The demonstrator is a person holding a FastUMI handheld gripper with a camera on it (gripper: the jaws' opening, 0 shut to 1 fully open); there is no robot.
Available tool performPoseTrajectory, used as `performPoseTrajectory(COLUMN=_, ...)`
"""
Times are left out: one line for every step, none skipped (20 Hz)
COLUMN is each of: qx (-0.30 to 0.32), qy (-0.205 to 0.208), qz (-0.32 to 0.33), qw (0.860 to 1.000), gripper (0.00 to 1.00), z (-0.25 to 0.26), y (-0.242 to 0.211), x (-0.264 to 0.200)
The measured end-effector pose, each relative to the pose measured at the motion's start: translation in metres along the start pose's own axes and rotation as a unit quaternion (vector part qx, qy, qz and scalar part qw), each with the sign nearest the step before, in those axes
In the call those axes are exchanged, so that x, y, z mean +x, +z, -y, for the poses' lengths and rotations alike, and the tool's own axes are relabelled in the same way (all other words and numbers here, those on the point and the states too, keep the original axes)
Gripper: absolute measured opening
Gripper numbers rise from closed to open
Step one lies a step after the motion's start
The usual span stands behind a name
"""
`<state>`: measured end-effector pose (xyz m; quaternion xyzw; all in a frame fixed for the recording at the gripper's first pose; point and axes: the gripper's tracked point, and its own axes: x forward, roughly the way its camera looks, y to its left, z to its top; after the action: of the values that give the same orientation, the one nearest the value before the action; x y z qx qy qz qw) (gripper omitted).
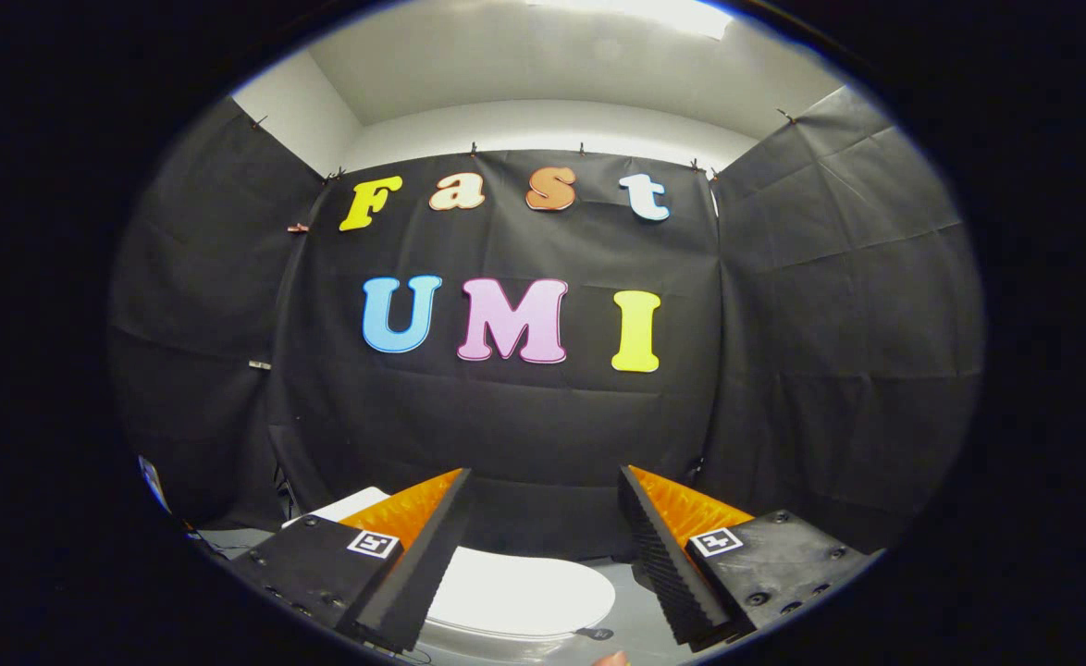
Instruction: Open the toilet lid.
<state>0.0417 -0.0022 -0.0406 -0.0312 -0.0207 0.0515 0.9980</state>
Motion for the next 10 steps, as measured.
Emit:
performPoseTrajectory(qx=0.004, qy=-0.001, qz=0.001, qw=1.000, gripper=0.98, z=0.004, y=-0.010, x=0.002)
performPoseTrajectory(qx=0.005, qy=-0.001, qz=0.003, qw=1.000, gripper=0.98, z=0.006, y=-0.016, x=0.003)
performPoseTrajectory(qx=0.003, qy=-0.002, qz=0.004, qw=1.000, gripper=0.98, z=0.009, y=-0.025, x=0.005)
performPoseTrajectory(qx=0.000, qy=-0.004, qz=0.003, qw=1.000, gripper=0.98, z=0.013, y=-0.037, x=0.008)
performPoseTrajectory(qx=-0.002, qy=-0.003, qz=0.000, qw=1.000, gripper=0.98, z=0.016, y=-0.048, x=0.010)
performPoseTrajectory(qx=-0.002, qy=-0.002, qz=0.001, qw=1.000, gripper=0.98, z=0.018, y=-0.057, x=0.013)
performPoseTrajectory(qx=0.001, qy=0.002, qz=0.000, qw=1.000, gripper=0.98, z=0.019, y=-0.068, x=0.015)
performPoseTrajectory(qx=0.008, qy=0.009, qz=-0.002, qw=1.000, gripper=0.98, z=0.018, y=-0.079, x=0.016)
performPoseTrajectory(qx=0.016, qy=0.016, qz=-0.003, qw=1.000, gripper=0.98, z=0.018, y=-0.091, x=0.018)
performPoseTrajectory(qx=0.023, qy=0.022, qz=-0.003, qw=0.999, gripper=0.98, z=0.017, y=-0.103, x=0.021)
